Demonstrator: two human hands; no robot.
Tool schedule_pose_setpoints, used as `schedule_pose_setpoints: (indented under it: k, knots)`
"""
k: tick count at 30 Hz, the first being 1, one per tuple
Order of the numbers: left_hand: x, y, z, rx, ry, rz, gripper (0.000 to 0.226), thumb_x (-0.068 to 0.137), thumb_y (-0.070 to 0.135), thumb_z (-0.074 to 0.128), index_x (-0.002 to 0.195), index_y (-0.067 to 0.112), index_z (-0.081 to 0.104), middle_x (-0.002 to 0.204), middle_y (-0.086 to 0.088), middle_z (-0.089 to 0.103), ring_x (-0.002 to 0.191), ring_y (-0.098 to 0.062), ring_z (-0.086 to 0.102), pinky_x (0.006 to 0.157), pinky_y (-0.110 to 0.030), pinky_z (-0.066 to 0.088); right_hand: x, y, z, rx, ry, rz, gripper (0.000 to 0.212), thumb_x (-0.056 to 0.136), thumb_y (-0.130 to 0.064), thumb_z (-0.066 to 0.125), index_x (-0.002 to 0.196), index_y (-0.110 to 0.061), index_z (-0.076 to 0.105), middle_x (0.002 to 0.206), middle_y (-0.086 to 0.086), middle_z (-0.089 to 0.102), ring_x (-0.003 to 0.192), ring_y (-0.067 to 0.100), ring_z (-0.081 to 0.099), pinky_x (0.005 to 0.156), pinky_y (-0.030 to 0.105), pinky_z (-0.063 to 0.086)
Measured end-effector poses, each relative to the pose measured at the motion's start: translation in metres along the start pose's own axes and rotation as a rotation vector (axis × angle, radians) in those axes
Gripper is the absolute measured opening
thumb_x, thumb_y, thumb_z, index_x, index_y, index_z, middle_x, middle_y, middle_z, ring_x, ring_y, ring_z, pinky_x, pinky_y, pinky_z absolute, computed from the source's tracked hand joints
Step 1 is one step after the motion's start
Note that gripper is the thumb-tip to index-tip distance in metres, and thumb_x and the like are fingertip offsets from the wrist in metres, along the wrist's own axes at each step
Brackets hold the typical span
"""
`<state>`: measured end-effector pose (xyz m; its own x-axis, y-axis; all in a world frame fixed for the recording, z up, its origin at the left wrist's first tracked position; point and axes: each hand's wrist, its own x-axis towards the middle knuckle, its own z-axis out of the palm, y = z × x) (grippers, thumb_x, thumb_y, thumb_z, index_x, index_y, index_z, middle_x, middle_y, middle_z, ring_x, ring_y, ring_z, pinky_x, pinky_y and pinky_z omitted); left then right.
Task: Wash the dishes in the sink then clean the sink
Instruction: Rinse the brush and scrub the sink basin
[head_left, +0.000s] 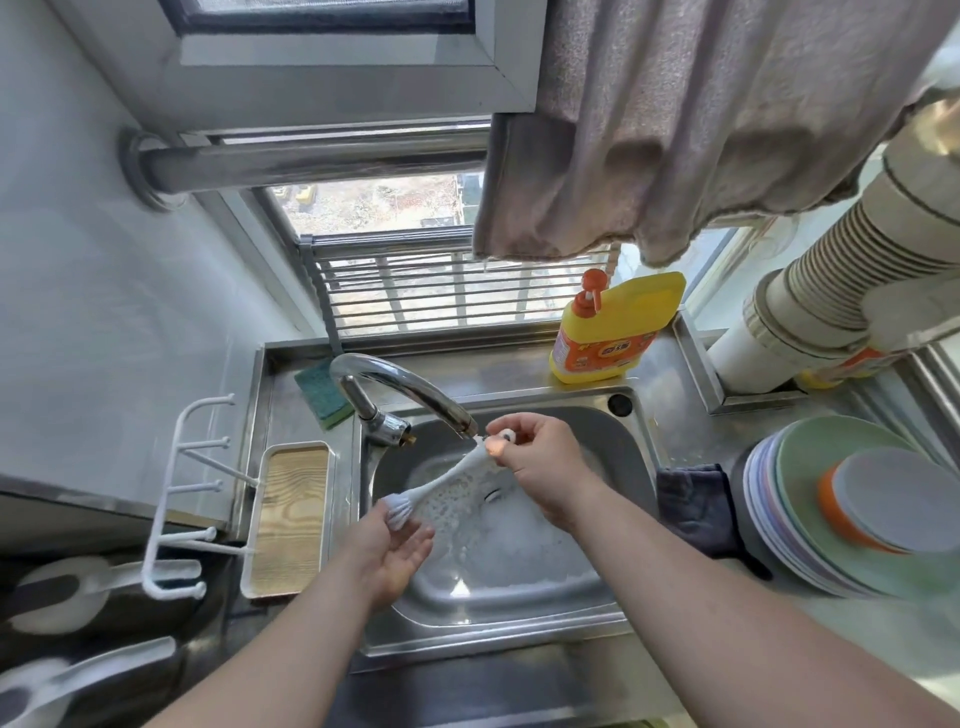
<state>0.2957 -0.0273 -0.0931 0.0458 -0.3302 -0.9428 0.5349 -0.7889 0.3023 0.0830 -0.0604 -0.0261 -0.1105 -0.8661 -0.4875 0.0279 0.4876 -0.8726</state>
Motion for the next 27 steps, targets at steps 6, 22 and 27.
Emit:
schedule_pose_setpoints:
  k: [6,22,27]
  knots:
    - [0.004,-0.017,-0.006,0.0,-0.033,-0.152,0.054,0.11,0.048,0.044,0.119,-0.004,0.057,0.111,-0.028,0.063,0.102,-0.044,0.065,0.099,-0.049,0.053,-0.002,-0.004,0.018,-0.135,-0.016,-0.038,0.005,0.09,-0.016,0.079,0.094,-0.02,0.078,0.082,-0.006,0.073,0.075,0.009,0.064,0.071,0.025,0.054]
    - [-0.015,0.002,0.046,0.054,-0.232,0.11,0.038,0.11,0.034,0.05,0.131,0.007,0.067,0.136,-0.017,0.067,0.115,-0.035,0.063,0.113,-0.049,0.049,-0.001,0.021,-0.091,0.44,0.261,0.149,0.009,0.099,-0.005,0.065,0.102,-0.01,0.071,0.08,0.009,0.065,0.065,0.014,0.062,0.058,0.018,0.055]
    - [-0.022,-0.004,0.057,0.134,-0.27,0.062,0.047,0.112,0.044,0.041,0.131,0.009,0.066,0.128,-0.014,0.073,0.116,-0.034,0.069,0.101,-0.047,0.052,-0.013,0.045,-0.128,0.71,0.377,0.257,0.006,0.101,-0.005,0.061,0.1,-0.005,0.066,0.086,0.01,0.059,0.071,0.018,0.055,0.051,0.015,0.053]
